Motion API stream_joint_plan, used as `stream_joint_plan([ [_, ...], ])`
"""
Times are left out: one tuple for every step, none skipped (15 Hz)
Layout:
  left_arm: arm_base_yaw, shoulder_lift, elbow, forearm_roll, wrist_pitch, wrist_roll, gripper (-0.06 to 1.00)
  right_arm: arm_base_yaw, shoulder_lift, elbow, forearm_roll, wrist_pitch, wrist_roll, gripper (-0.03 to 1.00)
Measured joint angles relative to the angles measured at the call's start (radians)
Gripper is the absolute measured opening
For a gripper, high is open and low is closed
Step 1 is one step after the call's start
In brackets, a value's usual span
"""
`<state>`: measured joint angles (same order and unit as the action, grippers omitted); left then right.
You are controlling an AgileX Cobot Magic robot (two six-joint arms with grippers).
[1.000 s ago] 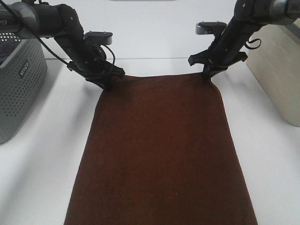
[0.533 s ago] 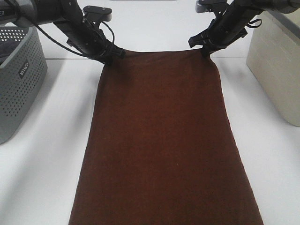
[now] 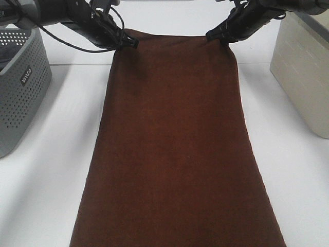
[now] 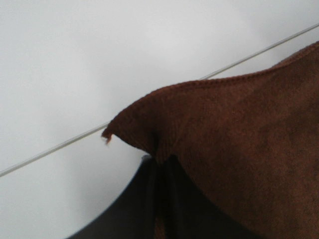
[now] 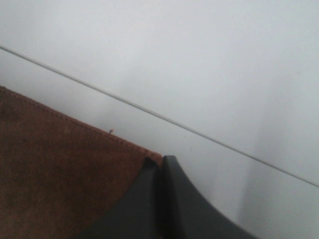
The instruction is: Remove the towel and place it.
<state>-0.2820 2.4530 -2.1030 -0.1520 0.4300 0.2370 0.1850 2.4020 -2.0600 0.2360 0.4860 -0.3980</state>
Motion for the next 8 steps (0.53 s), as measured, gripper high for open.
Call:
stream_joint_plan([
  [0.0,0.0,-0.001,0.004,-0.018,0.0,0.0,0.0,0.0,0.0,0.014,-0.028,-0.014,0.01],
  [0.0,0.0,-0.001,0.007,-0.036,0.0,0.0,0.0,0.0,0.0,0.018,-0.055,-0.02,0.01],
  [0.0,0.0,-0.001,0.009,-0.059,0.0,0.0,0.0,0.0,0.0,0.026,-0.08,-0.029,0.01],
  [0.0,0.0,-0.001,0.01,-0.079,0.0,0.0,0.0,0.0,0.0,0.034,-0.106,-0.037,0.01],
  [0.0,0.0,-0.001,0.01,-0.1,0.0,0.0,0.0,0.0,0.0,0.039,-0.124,-0.04,0.01],
  [0.0,0.0,-0.001,0.011,-0.115,0.0,0.0,0.0,0.001,0.0,0.039,-0.137,-0.041,0.01],
  [0.0,0.0,-0.001,0.016,-0.118,0.0,0.0,0.0,0.008,0.0,0.039,-0.153,-0.041,0.01],
  [0.0,0.0,-0.001,0.017,-0.122,0.0,0.0,0.0,0.016,0.0,0.039,-0.157,-0.042,0.01],
])
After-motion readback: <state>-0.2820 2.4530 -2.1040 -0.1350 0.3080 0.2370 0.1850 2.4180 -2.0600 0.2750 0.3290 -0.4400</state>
